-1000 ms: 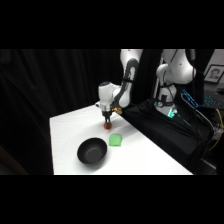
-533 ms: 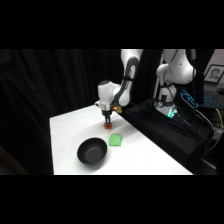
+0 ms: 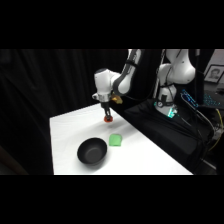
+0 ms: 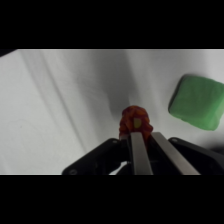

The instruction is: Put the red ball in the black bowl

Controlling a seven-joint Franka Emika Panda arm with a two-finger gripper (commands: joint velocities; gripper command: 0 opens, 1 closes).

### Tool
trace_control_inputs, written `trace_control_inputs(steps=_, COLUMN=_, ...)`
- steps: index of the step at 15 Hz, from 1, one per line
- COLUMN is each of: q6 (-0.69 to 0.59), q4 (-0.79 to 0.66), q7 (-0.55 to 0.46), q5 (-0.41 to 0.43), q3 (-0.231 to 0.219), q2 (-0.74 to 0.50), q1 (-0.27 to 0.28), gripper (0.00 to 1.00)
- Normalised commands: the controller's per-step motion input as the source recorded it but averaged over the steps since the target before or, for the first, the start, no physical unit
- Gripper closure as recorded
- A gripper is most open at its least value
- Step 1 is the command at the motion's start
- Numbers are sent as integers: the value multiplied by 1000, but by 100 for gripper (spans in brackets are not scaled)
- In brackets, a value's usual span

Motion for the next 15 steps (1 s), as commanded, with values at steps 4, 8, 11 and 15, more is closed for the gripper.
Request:
trace_control_inputs(steps=4, q6=-352, q4=85, q7=1, q5=-173, q3=-42, q2=-278, q1=40, gripper=96)
trace_control_inputs(steps=8, q6=-300, q4=230, q7=77, q5=-85, q3=26, q2=-108, q1=69, gripper=96)
trace_control_inputs(steps=11, q6=-272, q4=299, q7=122, q5=-54, q3=63, q2=-21, q1=98, gripper=96)
trace_control_inputs(steps=15, q6=-231, q4=312, q7=129, q5=-57, q3=68, q2=50, q1=95, gripper=96)
